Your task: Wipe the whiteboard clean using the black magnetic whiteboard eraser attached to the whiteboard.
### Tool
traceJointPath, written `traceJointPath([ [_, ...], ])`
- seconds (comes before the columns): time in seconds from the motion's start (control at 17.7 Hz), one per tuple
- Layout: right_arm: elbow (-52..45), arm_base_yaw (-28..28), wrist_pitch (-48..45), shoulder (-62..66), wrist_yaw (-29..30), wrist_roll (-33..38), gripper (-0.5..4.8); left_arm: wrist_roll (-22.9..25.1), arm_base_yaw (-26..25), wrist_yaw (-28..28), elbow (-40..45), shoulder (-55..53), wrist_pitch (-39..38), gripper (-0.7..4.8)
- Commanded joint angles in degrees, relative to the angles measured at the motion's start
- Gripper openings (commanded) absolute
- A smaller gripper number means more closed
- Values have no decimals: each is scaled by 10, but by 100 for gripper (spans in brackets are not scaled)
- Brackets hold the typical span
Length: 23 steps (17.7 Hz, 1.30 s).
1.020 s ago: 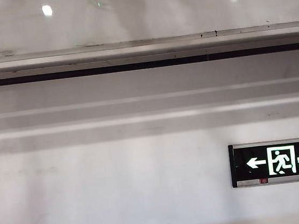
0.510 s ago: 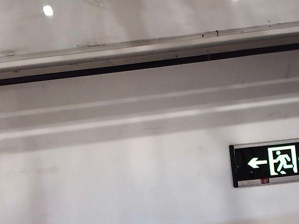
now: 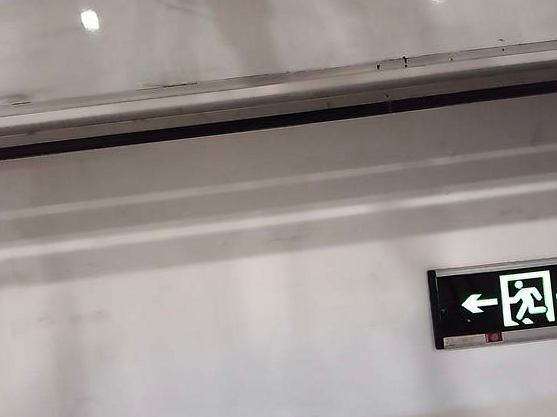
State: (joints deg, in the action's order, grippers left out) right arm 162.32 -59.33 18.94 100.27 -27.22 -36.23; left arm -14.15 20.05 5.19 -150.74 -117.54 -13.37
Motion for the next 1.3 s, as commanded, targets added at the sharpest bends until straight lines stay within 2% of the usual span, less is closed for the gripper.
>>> traceJointPath([
  [0.06, 2, -1, -7, -2, -1, 2, -5, 9, -4, 38, 9, -12, -63, 378],
  [0.28, 2, -1, -8, -3, -1, 2, -5, 7, -3, 35, 9, 15, -116, 382],
  [0.4, 2, -1, 3, -3, -5, -19, -5, 6, -3, 19, 9, 57, -208, 365],
  [0.45, 2, -1, 13, -3, -19, -31, -5, 7, -3, 5, 9, 74, -238, 309],
  [0.57, 2, 13, 50, -3, -52, -37, -5, 24, -3, -31, 9, 126, -298, 33],
  [0.62, 2, 21, 66, -4, -53, -37, -5, 34, -3, -42, 9, 147, -313, -5],
  [0.74, 2, 24, 119, -3, -76, 2, -5, 66, -3, -55, 9, 205, -365, -6],
  [0.85, 2, 24, 211, -3, -76, 50, -5, 95, -2, -55, 9, 248, -435, -6],
  [1.02, 1, 27, 356, 8, -73, 144, -5, 111, -2, -54, 9, 303, -550, -6],
  [1.13, 1, 41, 425, 12, -36, 206, -5, 114, -2, -54, 9, 341, -591, -6],
  [1.3, 1, 42, 534, 14, -33, 267, -5, 125, -2, -13, 10, 410, -648, -6],
])
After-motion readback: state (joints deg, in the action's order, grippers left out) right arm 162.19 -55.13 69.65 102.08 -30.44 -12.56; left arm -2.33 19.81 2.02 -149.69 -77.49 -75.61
